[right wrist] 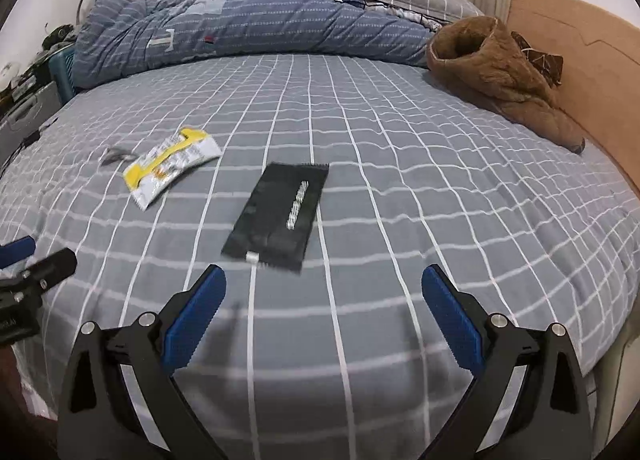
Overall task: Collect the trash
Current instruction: 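Grasp the black packet with the right tool while the left tool grasps the yellow wrapper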
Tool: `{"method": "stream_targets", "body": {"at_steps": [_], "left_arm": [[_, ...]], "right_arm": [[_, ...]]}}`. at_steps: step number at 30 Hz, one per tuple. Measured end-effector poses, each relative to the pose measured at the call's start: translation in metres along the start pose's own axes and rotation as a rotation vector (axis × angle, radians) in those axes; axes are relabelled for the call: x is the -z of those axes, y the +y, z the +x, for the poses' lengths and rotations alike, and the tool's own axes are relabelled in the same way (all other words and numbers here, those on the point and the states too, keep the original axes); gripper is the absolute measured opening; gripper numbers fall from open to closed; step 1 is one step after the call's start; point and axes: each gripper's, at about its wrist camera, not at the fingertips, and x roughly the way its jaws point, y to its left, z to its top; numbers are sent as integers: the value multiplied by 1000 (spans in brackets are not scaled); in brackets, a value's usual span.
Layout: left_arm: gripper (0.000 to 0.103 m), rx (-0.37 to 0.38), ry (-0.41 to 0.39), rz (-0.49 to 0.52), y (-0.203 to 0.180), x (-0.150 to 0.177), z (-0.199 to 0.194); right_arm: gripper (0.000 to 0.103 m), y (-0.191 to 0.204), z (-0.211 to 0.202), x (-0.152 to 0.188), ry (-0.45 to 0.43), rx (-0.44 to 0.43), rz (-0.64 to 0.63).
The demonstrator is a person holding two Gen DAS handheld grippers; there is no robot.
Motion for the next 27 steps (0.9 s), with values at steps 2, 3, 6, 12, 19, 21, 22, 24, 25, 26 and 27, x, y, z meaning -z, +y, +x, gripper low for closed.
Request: {"method": "stream_targets", "body": {"at_steps": [2, 3, 6, 12, 19, 21, 22, 24, 25, 26, 27], "left_arm": [[97, -1, -1, 7, -1, -6, 7], [97, -4, 1, 12, -1, -9, 11], [97, -12, 6, 10, 1, -18, 24], [97, -3, 11, 3, 1, -42, 48], [97, 8, 7, 8, -2, -77, 76], [97, 23, 18, 9, -3, -84, 86], [97, 32, 24, 9, -4, -85, 89], [97, 45, 37, 6, -7, -88, 98], [97, 49, 42, 13, -10, -89, 102], [97, 50, 46, 17, -11, -89, 105], [97, 51, 53, 23, -14, -89, 109]], "right_arm": [[94, 2, 8, -8, 4, -4, 1], [94, 4, 14, -14, 8, -11, 2], [94, 8, 27, -25, 20, -9, -16], [92, 9, 52, -40, 50, -22, -34], [90, 11, 70, -45, 75, -39, -63], [87, 15, 73, -47, 86, -56, -74], [86, 17, 74, -48, 89, -61, -82], [86, 20, 76, -49, 94, -71, -85], [86, 22, 76, -49, 98, -77, -85], [86, 23, 77, -49, 103, -80, -86], [85, 25, 78, -48, 108, -83, -91]]}}
